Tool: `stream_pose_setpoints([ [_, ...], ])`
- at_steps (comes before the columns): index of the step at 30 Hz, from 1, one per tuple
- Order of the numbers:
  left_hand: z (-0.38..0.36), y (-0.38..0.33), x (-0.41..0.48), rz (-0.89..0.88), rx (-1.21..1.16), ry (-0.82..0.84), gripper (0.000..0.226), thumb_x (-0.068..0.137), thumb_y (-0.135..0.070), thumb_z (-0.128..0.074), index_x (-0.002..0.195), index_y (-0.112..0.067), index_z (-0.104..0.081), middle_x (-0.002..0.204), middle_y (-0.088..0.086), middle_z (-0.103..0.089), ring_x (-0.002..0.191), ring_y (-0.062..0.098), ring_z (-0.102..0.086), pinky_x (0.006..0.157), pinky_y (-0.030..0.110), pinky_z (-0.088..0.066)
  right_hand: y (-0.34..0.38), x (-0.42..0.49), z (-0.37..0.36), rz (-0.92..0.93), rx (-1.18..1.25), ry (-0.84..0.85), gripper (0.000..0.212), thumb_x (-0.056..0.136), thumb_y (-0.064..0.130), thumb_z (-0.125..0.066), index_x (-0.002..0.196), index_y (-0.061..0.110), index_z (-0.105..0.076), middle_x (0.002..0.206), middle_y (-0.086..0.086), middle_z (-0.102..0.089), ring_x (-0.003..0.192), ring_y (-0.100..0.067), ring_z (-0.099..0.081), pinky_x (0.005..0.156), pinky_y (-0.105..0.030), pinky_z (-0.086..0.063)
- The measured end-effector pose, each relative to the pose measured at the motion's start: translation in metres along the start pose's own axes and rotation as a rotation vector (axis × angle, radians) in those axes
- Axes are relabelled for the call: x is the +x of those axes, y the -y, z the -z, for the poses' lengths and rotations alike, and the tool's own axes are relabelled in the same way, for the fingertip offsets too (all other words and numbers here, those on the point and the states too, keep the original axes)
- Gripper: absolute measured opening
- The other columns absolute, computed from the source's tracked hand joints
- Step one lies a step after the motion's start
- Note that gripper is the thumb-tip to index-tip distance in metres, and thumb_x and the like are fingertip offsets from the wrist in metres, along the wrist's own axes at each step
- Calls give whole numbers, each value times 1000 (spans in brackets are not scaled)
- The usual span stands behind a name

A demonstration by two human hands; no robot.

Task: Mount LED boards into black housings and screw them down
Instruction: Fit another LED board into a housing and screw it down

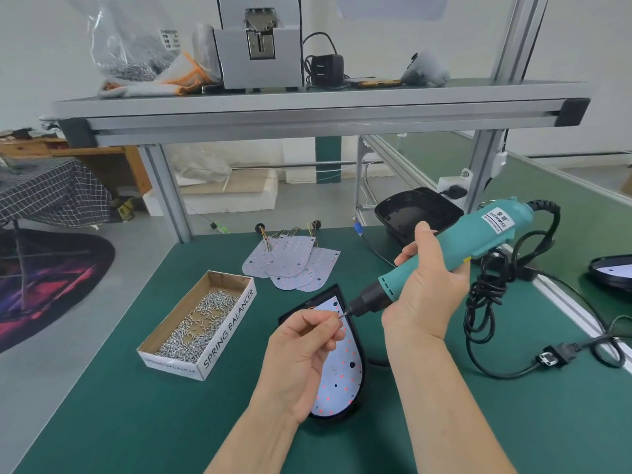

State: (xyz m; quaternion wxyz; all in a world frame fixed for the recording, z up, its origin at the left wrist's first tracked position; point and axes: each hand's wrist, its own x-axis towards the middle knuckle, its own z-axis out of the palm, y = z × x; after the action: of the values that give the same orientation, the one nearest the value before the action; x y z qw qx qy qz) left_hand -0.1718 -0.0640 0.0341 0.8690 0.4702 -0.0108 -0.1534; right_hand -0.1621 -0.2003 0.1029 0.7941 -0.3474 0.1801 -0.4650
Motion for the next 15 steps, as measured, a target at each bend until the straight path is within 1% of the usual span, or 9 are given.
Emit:
stream_pose_setpoints([
  [1,0,-2,0,10,-17,23,16,69,0,-75,82,-8,-79,79,13,-68,65,15,-66,58,18,-53,0,1,0,-15,12,-8,18,85,18,-76,86,22,-59,59,6,-58,50,-13,-52,54,-21,-48],
  [4,6,-8,3,66,-56,78,55,65,2,-81,118,-13,-73,89,20,-71,76,23,-71,61,19,-55,2,6,-1,-47,39,-36,20,85,19,-77,89,21,-58,60,4,-58,51,-13,-52,54,-22,-48],
  [6,12,-12,4,115,-47,96,67,63,2,-86,126,-12,-66,95,24,-72,79,25,-72,61,20,-56,3,9,-1,-54,47,-43,20,85,19,-77,91,20,-58,60,4,-59,52,-13,-53,54,-21,-48],
  [7,15,-14,5,145,-40,86,67,62,-3,-88,125,-10,-66,95,24,-72,77,25,-72,59,20,-56,4,11,-1,-51,49,-42,20,85,19,-77,91,20,-58,60,4,-59,52,-13,-53,55,-21,-49],
  [9,26,-16,8,191,-26,-14,56,63,-20,-91,112,-4,-71,83,17,-71,63,18,-66,47,19,-50,6,14,-2,-37,50,-34,19,85,18,-77,89,21,-58,59,4,-59,51,-13,-53,55,-21,-48],
  [11,44,-17,15,217,67,-214,33,78,-30,-81,91,-3,-69,61,4,-57,44,9,-45,35,17,-33,7,17,-2,-28,39,-15,19,85,18,-77,87,21,-58,60,3,-59,52,-14,-53,56,-22,-48],
  [12,54,-17,18,205,222,-316,27,85,-31,-75,83,-7,-64,53,-3,-47,40,8,-34,34,18,-26,7,18,-2,-22,31,-2,19,85,18,-77,86,21,-58,60,3,-59,52,-14,-52,56,-22,-48],
  [13,63,-17,21,182,454,-387,30,89,-34,-72,75,-12,-58,48,-8,-39,40,8,-29,36,21,-23,7,19,-2,-15,23,11,19,85,18,-77,86,20,-58,60,3,-59,51,-14,-52,55,-23,-48],
  [15,71,-15,24,147,916,-411,49,86,-50,-71,59,-21,-44,45,-12,-32,45,15,-29,48,25,-23,7,19,-3,-1,11,47,20,86,18,-77,85,20,-57,60,2,-59,50,-14,-51,53,-22,-47],
])
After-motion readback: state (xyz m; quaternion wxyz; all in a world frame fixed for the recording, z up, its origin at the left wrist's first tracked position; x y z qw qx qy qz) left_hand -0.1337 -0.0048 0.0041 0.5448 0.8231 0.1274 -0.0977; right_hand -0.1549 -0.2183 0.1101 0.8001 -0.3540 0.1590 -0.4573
